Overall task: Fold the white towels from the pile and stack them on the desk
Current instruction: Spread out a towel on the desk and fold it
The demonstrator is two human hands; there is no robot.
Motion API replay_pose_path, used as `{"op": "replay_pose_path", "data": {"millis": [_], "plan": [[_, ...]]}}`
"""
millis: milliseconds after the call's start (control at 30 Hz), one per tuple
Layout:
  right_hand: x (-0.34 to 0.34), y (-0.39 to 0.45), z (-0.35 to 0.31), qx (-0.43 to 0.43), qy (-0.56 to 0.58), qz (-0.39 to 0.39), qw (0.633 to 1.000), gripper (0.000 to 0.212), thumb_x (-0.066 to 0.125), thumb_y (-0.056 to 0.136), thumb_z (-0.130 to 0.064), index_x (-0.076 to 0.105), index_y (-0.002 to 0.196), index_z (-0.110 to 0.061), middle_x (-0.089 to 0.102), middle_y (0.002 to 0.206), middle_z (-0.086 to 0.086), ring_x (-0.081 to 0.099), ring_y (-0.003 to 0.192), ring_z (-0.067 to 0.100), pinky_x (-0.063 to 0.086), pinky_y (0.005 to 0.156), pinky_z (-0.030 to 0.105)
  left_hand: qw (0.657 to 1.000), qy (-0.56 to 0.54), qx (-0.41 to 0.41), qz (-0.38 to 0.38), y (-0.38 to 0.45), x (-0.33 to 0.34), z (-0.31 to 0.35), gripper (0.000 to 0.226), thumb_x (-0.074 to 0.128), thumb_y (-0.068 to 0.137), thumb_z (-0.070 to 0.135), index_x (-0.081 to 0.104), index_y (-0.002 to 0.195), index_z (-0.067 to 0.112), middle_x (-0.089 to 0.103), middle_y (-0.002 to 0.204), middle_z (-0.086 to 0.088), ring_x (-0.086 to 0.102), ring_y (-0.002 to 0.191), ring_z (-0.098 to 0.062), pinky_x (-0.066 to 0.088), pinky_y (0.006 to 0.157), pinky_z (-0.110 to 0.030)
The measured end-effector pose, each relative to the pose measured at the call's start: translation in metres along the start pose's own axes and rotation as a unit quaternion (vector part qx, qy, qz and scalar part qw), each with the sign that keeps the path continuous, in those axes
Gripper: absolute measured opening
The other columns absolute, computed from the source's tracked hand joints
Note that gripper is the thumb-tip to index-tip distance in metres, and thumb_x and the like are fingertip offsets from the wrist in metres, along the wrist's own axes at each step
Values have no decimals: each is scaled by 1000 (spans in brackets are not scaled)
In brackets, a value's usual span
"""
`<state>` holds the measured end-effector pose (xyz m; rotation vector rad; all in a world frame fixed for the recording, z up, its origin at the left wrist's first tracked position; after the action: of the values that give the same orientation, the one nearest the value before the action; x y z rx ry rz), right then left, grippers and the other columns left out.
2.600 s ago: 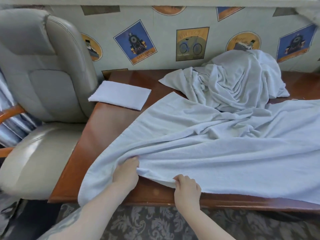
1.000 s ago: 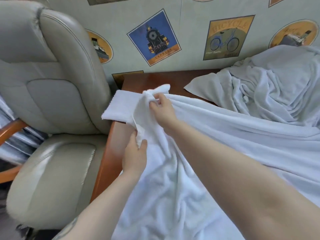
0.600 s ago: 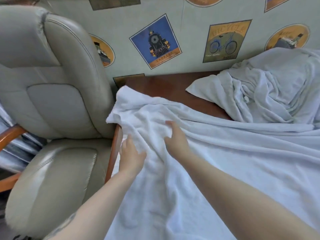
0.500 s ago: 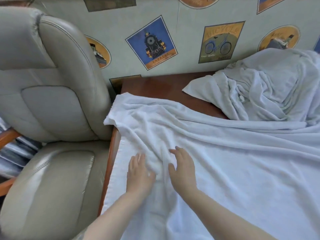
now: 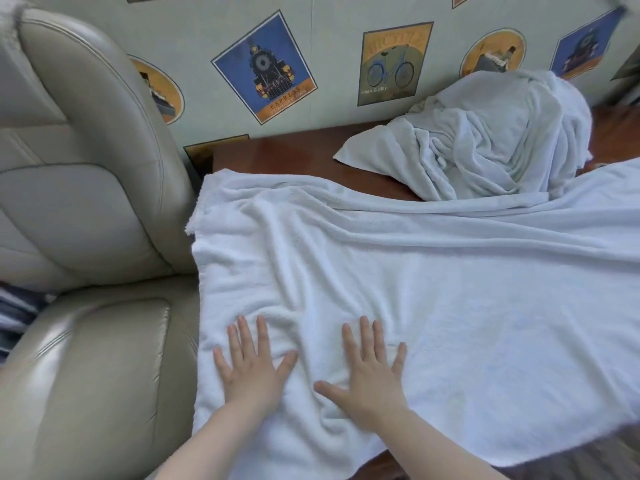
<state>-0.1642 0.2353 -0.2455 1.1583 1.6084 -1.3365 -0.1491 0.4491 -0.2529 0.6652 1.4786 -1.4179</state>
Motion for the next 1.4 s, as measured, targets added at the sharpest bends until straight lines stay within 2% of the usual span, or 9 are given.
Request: {"op": "replay_pose_path", "data": {"millis": [300, 500, 633, 900, 1067, 1133, 1233, 1333, 1400], "plan": [[-3, -53, 3, -55, -4, 23, 998, 75, 15, 90, -71, -15, 152, -41, -25, 160, -11, -28, 146, 13, -17, 117, 46, 1000, -8, 7, -6, -59, 19, -25, 68, 18, 102, 49, -34, 143, 29, -44, 145, 8, -30, 144, -17, -14, 117, -47], [37, -113, -39, -166, -12, -47, 985, 69, 26, 94, -65, -15, 149, -52, -41, 149, -13, -37, 141, 21, -26, 110, 49, 983, -169, -59, 44, -98, 16, -62, 62, 30, 103, 42, -4, 155, 34, -16, 162, 6, -8, 150, -23, 11, 119, -47], [34, -119, -38, -123, -10, -66, 990, 66, 30, 100, -52, -9, 153, -44, -31, 158, -5, -30, 145, 25, -13, 117, 54, 895, -415, -131, 96, -133, 29, -94, 68, 51, 98, 36, 16, 155, 24, 20, 160, -5, 28, 142, -31, 28, 114, -48], [25, -147, -99, -133, 50, -102, 984, 70, 48, 95, -13, 16, 154, -33, -8, 165, 1, -12, 151, 24, -1, 122, 47, 832, -537, -140, 10, -142, 44, -108, 62, 61, 92, 43, 40, 143, 14, 56, 130, -7, 57, 110, -25, 48, 92, -40], [45, -159, -144, -167, -6, -83, 982, 90, 55, 87, -2, 5, 154, -36, -14, 164, 1, -15, 150, 24, -4, 120, 50, 632, -706, -204, -248, -161, 89, -105, 73, 51, 88, 65, 58, 130, 5, 65, 124, -17, 60, 118, -31, 40, 110, -44], [58, -161, -163, -164, -39, -93, 981, 101, 60, 83, -2, -4, 152, -39, -18, 163, -1, -17, 150, 23, -5, 118, 54, 589, -727, -203, -287, -166, 91, -107, 68, 53, 89, 61, 60, 126, 5, 65, 124, -18, 60, 119, -30, 40, 110, -44], [59, -168, -199, -145, -50, -70, 986, 117, 89, 58, -24, 21, 150, -47, 19, 163, 3, 21, 149, 23, 25, 107, 71, 644, -689, -216, -254, -161, 88, -131, 56, 58, 94, 48, 57, 131, 6, 61, 130, -14, 57, 122, -27, 41, 108, -40], [41, -167, -216, -102, -15, 32, 994, 118, 92, 0, -39, 71, 116, -40, 69, 123, 2, 68, 109, 21, 57, 73, 59, 718, -634, -198, -206, -143, 66, -157, 35, 65, 92, 31, 68, 113, 2, 72, 99, -13, 66, 91, -28, 48, 81, -33], [26, -165, -218, -64, 32, 84, 994, 101, 94, 18, -26, 72, 116, -37, 67, 126, 2, 67, 111, 21, 56, 80, 54, 743, -618, -146, -213, -133, 42, -157, 26, 66, 87, 25, 71, 102, 4, 75, 89, -13, 70, 79, -27, 52, 68, -32]]}}
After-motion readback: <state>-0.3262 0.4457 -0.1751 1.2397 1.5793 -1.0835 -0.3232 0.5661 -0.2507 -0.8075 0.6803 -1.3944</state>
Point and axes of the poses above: each hand's wrist, its own y-axis towards the middle knuckle, its own x-axis out of the palm, z = x × y, the point moved 10 cm from there along y, towards the middle knuckle
